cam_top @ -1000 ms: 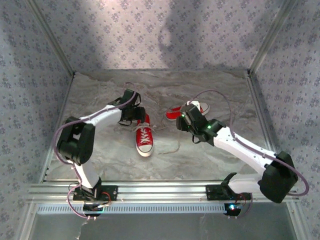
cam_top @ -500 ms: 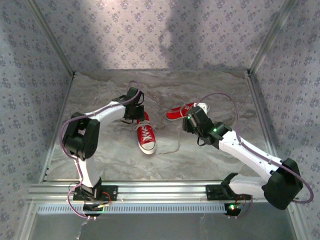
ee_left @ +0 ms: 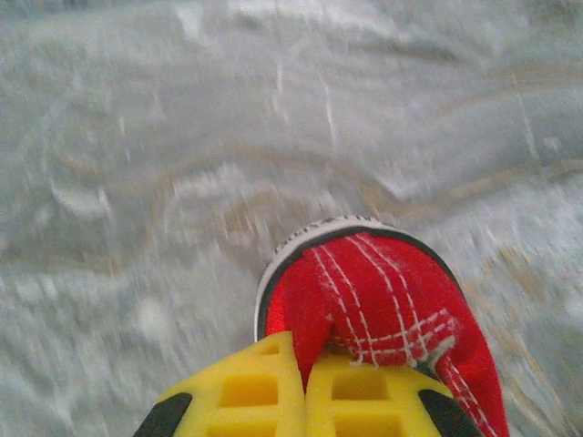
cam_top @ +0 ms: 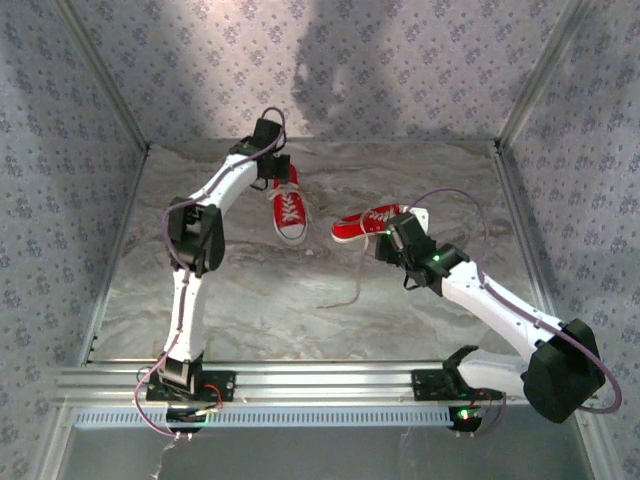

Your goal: Tie the shoes

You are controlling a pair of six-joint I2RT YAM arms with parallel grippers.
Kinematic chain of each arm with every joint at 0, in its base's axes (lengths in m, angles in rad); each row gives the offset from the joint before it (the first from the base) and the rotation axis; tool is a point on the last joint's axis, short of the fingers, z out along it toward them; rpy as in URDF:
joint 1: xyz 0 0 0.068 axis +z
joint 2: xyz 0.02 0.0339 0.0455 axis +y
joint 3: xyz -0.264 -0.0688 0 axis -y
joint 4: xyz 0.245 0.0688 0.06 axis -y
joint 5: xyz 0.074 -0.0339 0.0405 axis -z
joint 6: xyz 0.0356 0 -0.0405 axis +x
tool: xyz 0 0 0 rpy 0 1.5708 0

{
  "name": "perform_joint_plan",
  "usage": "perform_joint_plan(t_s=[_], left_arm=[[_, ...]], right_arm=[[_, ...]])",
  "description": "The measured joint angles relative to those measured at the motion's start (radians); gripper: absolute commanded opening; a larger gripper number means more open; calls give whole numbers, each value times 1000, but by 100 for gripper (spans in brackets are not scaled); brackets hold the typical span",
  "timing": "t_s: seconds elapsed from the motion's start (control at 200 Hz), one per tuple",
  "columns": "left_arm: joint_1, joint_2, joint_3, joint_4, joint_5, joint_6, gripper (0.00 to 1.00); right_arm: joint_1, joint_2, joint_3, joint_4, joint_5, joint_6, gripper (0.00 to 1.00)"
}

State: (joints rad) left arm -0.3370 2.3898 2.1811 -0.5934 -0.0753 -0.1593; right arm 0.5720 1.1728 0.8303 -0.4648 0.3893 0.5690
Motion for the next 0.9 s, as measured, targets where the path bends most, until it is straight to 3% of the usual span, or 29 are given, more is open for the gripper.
perform_joint_plan(t_s=[0.08, 0.18, 0.25, 0.4, 0.595, 0.72, 0.899], left_arm=[[14, 129, 226, -82, 0, 53, 0], [21, 269, 469, -163, 10, 97, 28], [21, 311, 533, -189, 22, 107, 48], [22, 312, 535, -219, 53, 95, 71], [18, 228, 418, -218, 68, 79, 74], [-15, 8, 107, -145, 69, 72, 67], [-157, -306, -255, 25, 139, 30, 61]], right_arm=[[-22, 0, -2, 2, -14, 0, 88], [-44, 0, -3, 9, -27, 0, 99], [-56, -2, -10, 13, -29, 10, 100], [-78, -43, -48, 38, -34, 14, 100], [-115, -81, -66, 46, -41, 14, 100], [-176, -27, -23, 24, -89, 11, 95], [-238, 11, 26, -6, -159, 14, 87]])
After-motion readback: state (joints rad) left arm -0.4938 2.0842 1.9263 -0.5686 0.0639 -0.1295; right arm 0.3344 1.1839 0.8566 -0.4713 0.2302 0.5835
